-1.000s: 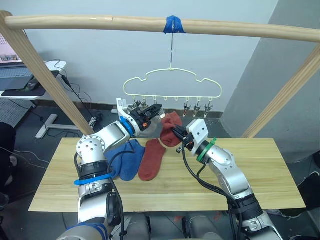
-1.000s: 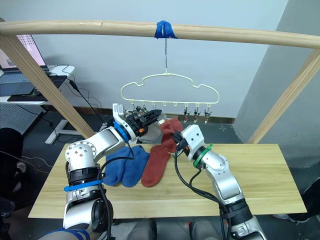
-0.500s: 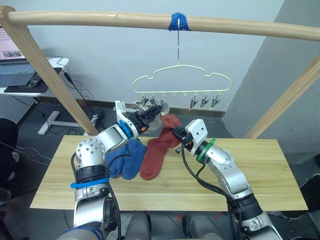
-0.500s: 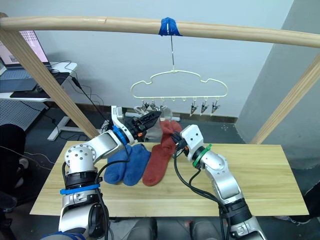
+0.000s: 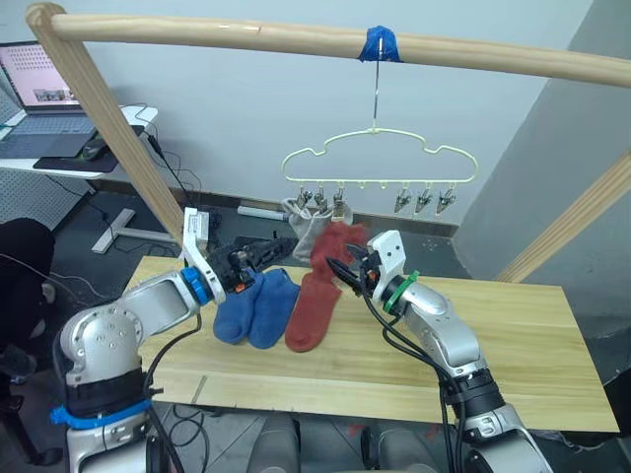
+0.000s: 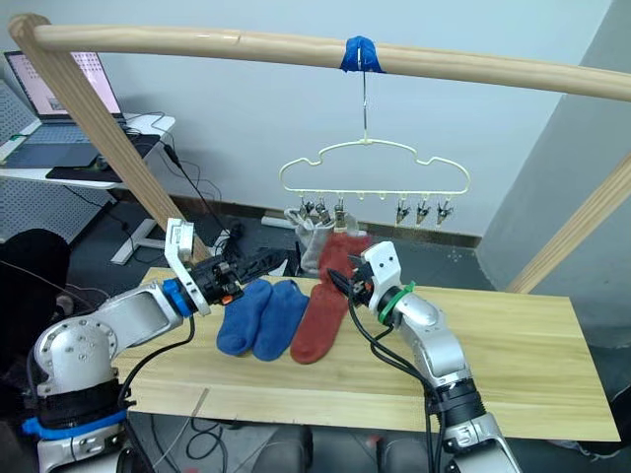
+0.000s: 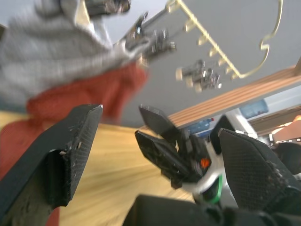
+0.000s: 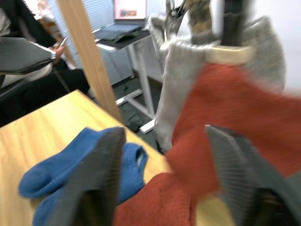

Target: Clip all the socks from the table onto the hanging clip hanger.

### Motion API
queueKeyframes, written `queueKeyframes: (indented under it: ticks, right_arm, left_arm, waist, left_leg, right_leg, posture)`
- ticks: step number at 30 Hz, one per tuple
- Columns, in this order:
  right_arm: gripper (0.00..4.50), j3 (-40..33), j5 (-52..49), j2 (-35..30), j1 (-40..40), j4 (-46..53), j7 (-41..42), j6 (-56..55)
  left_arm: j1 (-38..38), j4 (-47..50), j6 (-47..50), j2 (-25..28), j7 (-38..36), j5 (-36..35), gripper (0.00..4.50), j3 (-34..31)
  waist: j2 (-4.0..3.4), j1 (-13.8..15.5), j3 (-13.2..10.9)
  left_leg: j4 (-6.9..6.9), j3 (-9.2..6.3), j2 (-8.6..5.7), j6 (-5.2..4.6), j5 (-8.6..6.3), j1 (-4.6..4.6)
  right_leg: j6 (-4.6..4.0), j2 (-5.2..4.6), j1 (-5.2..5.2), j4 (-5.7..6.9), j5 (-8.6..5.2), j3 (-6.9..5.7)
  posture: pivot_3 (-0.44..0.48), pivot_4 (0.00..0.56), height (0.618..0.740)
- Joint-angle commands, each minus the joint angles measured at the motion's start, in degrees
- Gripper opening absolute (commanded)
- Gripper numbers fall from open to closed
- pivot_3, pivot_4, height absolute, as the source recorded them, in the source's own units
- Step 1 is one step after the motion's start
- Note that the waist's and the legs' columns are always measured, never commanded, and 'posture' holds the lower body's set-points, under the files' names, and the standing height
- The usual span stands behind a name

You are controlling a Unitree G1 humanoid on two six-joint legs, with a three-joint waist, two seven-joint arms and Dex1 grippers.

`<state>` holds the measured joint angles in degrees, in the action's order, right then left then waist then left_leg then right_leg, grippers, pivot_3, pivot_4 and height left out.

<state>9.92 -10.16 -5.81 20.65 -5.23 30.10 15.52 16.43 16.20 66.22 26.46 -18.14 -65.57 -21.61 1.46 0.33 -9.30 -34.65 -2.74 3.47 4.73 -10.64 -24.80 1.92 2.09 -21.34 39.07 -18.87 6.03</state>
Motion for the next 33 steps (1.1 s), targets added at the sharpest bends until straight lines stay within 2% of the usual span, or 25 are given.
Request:
queueKeyframes:
  ticks: [1, 2, 6, 9, 11, 14, 17, 20, 22, 29, 33]
  right_arm:
    - [4.27, -1.8, -0.2, -2.8, -0.9, 3.6, 1.0, -0.5]
    - [4.47, -2.0, -0.7, -3.5, -1.2, 4.4, 1.2, -0.1]
    - [4.47, -3.6, -1.9, -5.5, -2.5, 8.9, 0.4, 2.3]
    - [4.47, -6.8, -2.7, -5.8, -3.5, 12.6, -2.6, 4.9]
    - [4.47, -9.4, -4.0, -5.4, -4.3, 17.4, -6.0, 8.8]
    - [4.47, -11.9, -5.3, -7.0, -3.7, 19.3, -6.6, 11.5]
    - [4.47, -13.0, -5.5, -6.1, -1.2, 19.4, -9.7, 13.2]
    - [4.47, -12.5, -5.4, -4.9, 0.4, 19.9, -11.6, 14.3]
    - [4.47, -11.8, -4.8, -4.1, 1.5, 19.2, -12.7, 14.3]
    - [4.47, -10.2, -4.1, -1.5, 4.8, 15.4, -14.1, 12.3]
    - [4.47, -9.9, -4.2, -0.7, 6.2, 14.5, -14.2, 11.6]
  left_arm:
    - [-1.4, 4.7, -2.0, -0.2, 0.3, -1.0, 4.50, 0.2]
    - [-2.2, 5.8, -3.0, 0.2, -0.1, 0.6, 4.50, 1.1]
    - [-5.1, 9.8, -8.8, 1.6, -0.1, 9.4, 4.50, 5.6]
    - [-6.7, 12.1, -19.7, 1.3, 2.7, 22.7, 4.50, 10.5]
    - [-7.8, 11.2, -28.0, 3.3, -3.5, 29.2, 4.50, 14.8]
    - [-8.4, 8.0, -36.2, 4.8, -11.5, 35.0, 4.50, 21.0]
    - [-9.7, 4.3, -42.8, 5.1, -19.7, 35.3, 4.50, 21.5]
    - [-10.1, 1.7, -47.7, 4.1, -23.8, 34.6, 4.50, 19.3]
    - [-9.5, 0.8, -49.3, 4.1, -26.1, 34.0, 4.50, 18.5]
    - [-7.6, 3.5, -49.2, 4.0, -28.7, 31.2, 4.50, 17.1]
    - [-7.8, 4.2, -49.1, 3.6, -27.8, 31.5, 4.50, 17.1]
  waist:
    - [-0.01, 0.5, 0.0]
    - [-0.01, 0.7, 0.0]
    - [-0.02, 1.0, 0.0]
    - [-0.02, 1.1, 0.0]
    - [-0.02, 1.0, 0.0]
    - [-0.09, 0.9, 0.0]
    - [-0.14, 0.1, -0.1]
    - [-0.17, -0.9, -0.1]
    - [-0.17, -1.4, -0.1]
    - [-0.17, -1.9, -0.1]
    - [-0.17, -1.9, -0.1]
  left_leg:
    - [-0.01, -0.03, 0.00, 0.00, 0.00, 0.00]
    - [-0.01, -0.07, 0.01, 0.00, 0.00, 0.00]
    - [-0.01, -0.08, 0.02, 0.00, 0.00, 0.00]
    - [0.00, -0.08, 0.03, 0.01, 0.01, 0.00]
    - [0.00, -0.08, 0.02, 0.01, 0.01, 0.00]
    - [-0.01, 0.01, -0.01, 0.01, 0.01, -0.02]
    - [-0.04, 0.14, -0.01, 0.00, 0.00, -0.01]
    - [-0.03, 0.19, 0.06, -0.02, 0.00, -0.01]
    - [-0.01, 0.14, 0.10, -0.02, 0.00, -0.01]
    - [0.00, 0.02, 0.06, -0.02, 0.00, -0.05]
    - [-0.03, -0.02, 0.06, -0.02, 0.00, -0.04]
  right_leg:
    - [0.00, 0.00, 0.01, 0.01, 0.00, -0.04]
    - [0.00, 0.01, 0.02, 0.01, 0.00, -0.08]
    - [-0.03, 0.02, 0.01, 0.01, -0.01, -0.09]
    - [-0.03, 0.03, 0.02, 0.01, 0.00, -0.09]
    - [-0.04, 0.03, 0.02, 0.01, 0.00, -0.09]
    - [-0.06, 0.01, -0.01, -0.01, 0.00, -0.02]
    - [-0.09, 0.01, -0.01, -0.03, -0.02, 0.09]
    - [-0.15, 0.04, -0.06, 0.01, -0.06, 0.10]
    - [-0.16, 0.10, -0.07, 0.05, -0.06, 0.06]
    - [-0.16, 0.08, -0.05, 0.10, -0.06, -0.03]
    - [-0.16, 0.09, -0.06, 0.24, -0.06, -0.08]
  posture:
    - [0.153, 0.137, 0.740]
    - [0.151, 0.137, 0.740]
    - [0.130, 0.120, 0.740]
    - [0.110, 0.113, 0.740]
    - [0.078, 0.123, 0.740]
    - [0.027, 0.144, 0.740]
    - [0.017, 0.150, 0.740]
    - [0.030, 0.131, 0.740]
    - [0.038, 0.138, 0.740]
    - [0.064, 0.131, 0.740]
    - [0.072, 0.131, 0.740]
